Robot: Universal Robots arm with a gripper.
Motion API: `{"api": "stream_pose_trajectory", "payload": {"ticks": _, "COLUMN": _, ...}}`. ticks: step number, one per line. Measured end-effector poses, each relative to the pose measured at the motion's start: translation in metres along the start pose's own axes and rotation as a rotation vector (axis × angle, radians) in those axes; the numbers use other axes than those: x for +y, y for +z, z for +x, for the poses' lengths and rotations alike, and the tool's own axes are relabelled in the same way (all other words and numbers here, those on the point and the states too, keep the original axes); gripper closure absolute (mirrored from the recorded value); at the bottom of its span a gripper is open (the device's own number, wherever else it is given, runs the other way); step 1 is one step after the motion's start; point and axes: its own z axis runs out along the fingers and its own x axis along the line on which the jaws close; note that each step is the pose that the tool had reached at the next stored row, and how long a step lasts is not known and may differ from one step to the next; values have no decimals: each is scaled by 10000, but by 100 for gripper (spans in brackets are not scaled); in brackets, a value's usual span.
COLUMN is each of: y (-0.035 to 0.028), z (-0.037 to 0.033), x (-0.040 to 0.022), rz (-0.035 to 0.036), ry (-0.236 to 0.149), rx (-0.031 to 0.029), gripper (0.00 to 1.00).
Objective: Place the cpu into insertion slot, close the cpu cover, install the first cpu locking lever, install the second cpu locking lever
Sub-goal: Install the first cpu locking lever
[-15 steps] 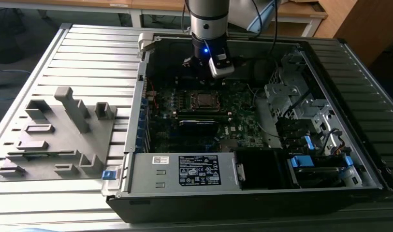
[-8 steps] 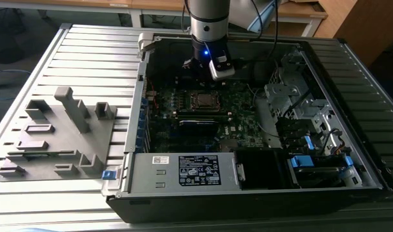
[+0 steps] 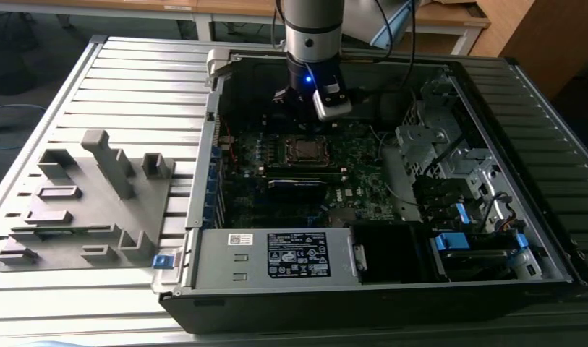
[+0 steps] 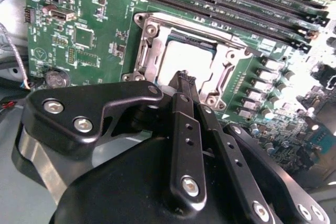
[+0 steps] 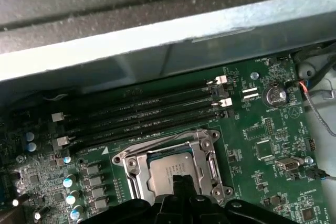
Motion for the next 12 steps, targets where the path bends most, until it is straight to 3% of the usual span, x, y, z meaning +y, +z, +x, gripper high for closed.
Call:
{"api": "stream_pose_trajectory", "payload": {"ticks": 4, "y": 22, "z": 2, "x": 0, "rz": 152, "ry": -242, "rx": 157, "gripper": 89}}
{"api": "stream_pose_trajectory", "payload": {"ticks": 7, "y": 30, "z": 0, "x": -1, "rz": 148, "ry": -583, "rx": 226, "gripper": 89}}
{"api": "stream_pose_trajectory", "payload": {"ticks": 12, "y": 37, "z": -17, "x": 4, "rz": 133, "ry": -812, "rx": 267, "gripper": 89}}
